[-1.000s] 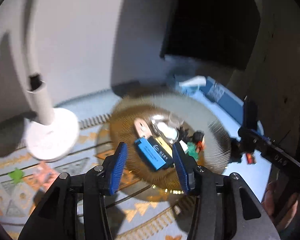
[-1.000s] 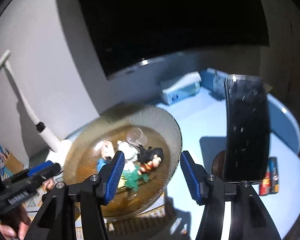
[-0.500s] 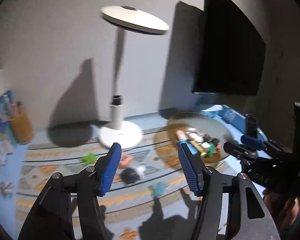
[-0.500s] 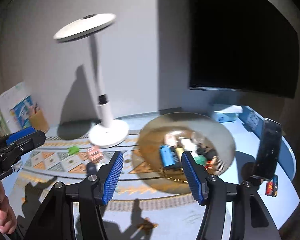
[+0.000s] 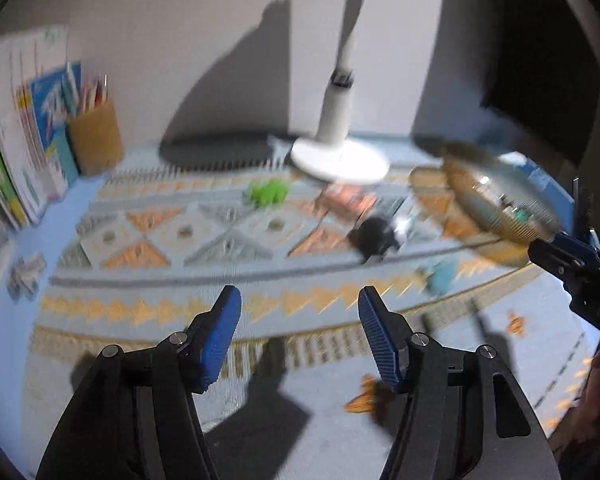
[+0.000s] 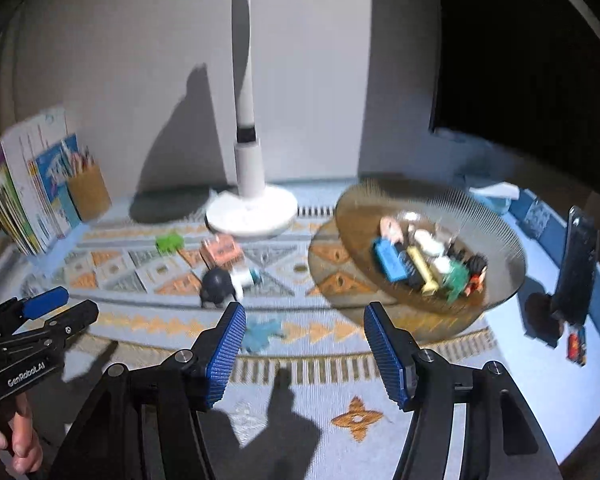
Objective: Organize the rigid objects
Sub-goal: 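Withdraw both open grippers back toward the remaining objects, then grasp the green dinosaur with the left gripper while the right grasps the light-blue figure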
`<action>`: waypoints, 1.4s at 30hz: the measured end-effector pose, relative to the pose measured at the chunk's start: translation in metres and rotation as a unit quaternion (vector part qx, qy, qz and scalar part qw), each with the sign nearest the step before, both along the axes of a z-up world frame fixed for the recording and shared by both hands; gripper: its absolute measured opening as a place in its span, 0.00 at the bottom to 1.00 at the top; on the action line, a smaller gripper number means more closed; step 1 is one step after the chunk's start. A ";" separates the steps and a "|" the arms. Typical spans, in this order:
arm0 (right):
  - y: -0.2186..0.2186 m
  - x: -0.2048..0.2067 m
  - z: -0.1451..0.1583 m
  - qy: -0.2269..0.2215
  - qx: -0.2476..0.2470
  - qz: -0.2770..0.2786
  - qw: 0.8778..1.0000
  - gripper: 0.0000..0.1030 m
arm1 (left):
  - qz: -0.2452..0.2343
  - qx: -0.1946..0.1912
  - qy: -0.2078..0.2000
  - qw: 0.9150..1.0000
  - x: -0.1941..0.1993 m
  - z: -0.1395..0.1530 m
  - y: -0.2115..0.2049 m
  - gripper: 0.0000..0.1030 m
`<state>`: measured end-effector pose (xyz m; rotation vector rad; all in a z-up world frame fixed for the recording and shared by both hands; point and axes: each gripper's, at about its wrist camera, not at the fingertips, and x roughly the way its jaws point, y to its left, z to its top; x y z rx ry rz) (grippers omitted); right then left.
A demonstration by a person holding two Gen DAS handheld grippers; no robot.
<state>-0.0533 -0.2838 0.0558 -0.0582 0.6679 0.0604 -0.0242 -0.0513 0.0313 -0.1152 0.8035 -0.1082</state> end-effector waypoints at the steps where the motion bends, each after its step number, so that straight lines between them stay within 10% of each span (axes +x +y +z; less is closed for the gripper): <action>1: 0.000 0.004 -0.014 0.009 -0.001 0.001 1.000 0.58 | 0.004 -0.012 0.011 1.000 0.003 -0.012 0.004 0.57; 12: -0.009 0.020 -0.058 0.049 0.012 -0.010 0.999 0.60 | 0.012 -0.015 0.024 1.000 0.005 -0.032 0.007 0.57; 17: -0.004 0.014 -0.055 0.029 -0.003 -0.007 1.000 0.84 | 0.005 -0.005 0.022 1.000 0.005 -0.031 0.003 0.57; 42: -0.005 0.019 -0.057 0.041 -0.008 -0.013 0.999 0.85 | -0.004 -0.015 0.037 0.999 0.007 -0.032 0.005 0.64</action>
